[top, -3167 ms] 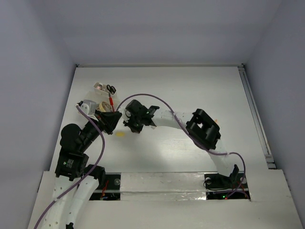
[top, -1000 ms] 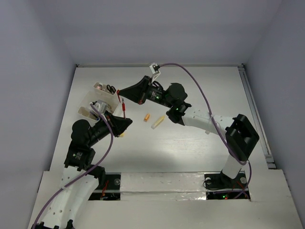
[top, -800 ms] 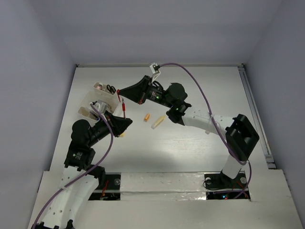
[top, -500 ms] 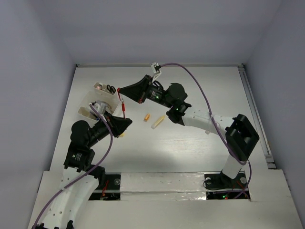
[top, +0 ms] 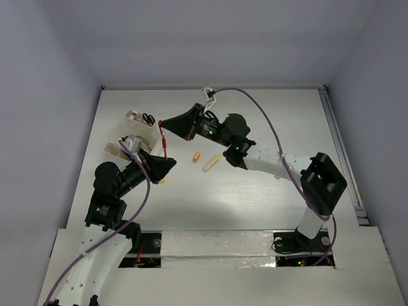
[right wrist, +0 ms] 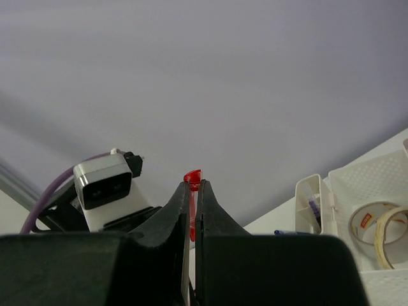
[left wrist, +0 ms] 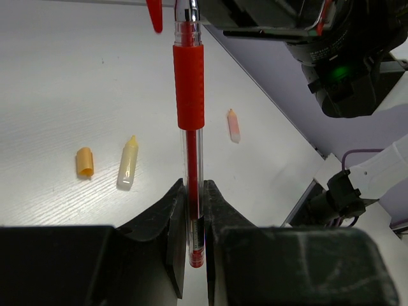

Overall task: Sort the stationery into containers
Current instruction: Close the pen cap on the pen.

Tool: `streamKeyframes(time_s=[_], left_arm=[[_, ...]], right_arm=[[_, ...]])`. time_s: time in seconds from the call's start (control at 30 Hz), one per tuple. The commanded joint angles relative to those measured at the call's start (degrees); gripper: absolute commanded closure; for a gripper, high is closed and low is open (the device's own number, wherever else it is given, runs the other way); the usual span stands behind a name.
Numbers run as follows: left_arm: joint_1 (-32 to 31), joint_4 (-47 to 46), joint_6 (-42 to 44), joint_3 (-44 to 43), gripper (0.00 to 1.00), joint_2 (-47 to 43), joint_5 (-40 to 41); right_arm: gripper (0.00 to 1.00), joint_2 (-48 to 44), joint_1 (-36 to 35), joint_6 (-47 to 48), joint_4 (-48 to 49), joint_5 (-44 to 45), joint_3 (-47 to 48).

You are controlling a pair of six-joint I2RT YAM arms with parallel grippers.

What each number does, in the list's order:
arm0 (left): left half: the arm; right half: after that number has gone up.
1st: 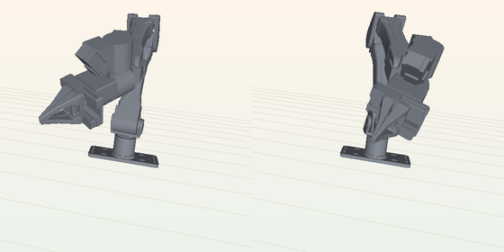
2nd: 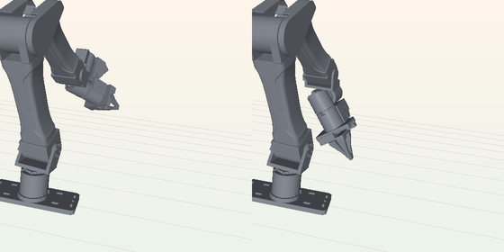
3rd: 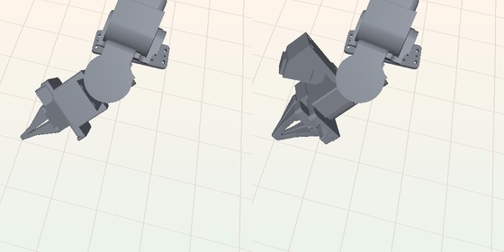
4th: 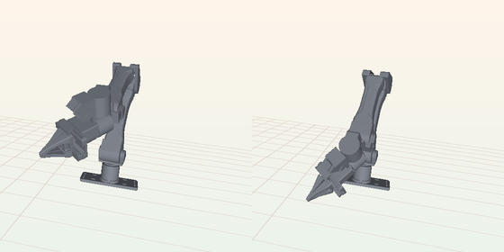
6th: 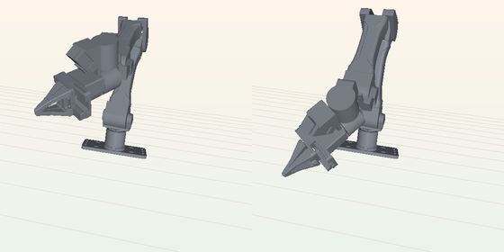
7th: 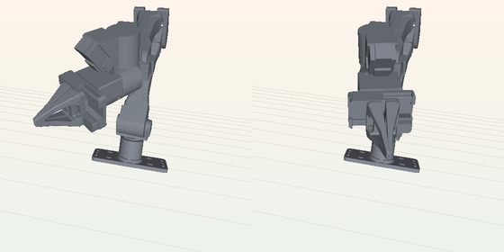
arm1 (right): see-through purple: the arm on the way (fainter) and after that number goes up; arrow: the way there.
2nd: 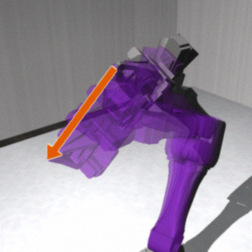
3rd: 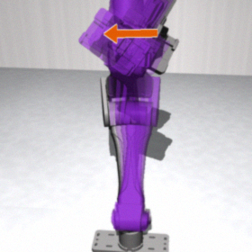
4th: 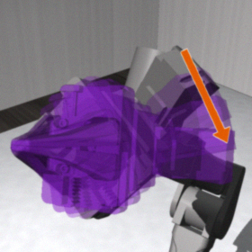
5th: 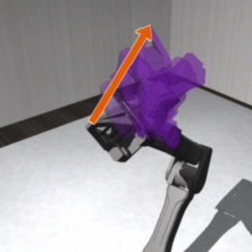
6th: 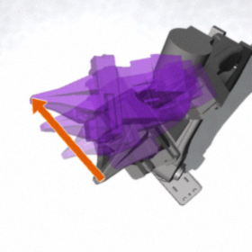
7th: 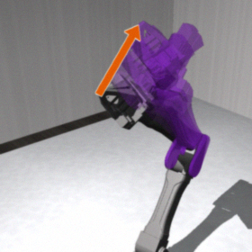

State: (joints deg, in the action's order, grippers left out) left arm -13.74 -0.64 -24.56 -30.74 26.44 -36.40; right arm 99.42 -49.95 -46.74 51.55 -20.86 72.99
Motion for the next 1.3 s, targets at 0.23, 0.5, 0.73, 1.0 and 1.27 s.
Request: streamKeyframes(time_s=[0.23,0.5,0.73,1.0,1.27], left_arm=[[0.4,-2.6,-0.6,0.1,1.00,-0.2,0.3],[0.4,-2.8,-0.5,0.2,1.00,0.5,-0.4],[0.4,-2.8,-0.4,0.1,1.00,0.3,-0.2],[0.4,-2.8,-0.5,0.2,1.00,0.4,-0.2],[0.4,-2.7,-0.4,0.1,1.00,0.3,-0.1]], right_arm=[[1.00,-3.4,-1.4,1.2,6.3,1.2,-2.5],[1.00,-3.8,-1.4,2.7,4.6,2.3,0.7],[1.00,-5.3,-1.4,2.7,6.3,3.1,-1.4],[1.00,-4.6,-1.4,1.9,6.6,2.4,-0.4],[1.00,-4.1,-1.4,1.5,7.3,1.9,-0.9]])
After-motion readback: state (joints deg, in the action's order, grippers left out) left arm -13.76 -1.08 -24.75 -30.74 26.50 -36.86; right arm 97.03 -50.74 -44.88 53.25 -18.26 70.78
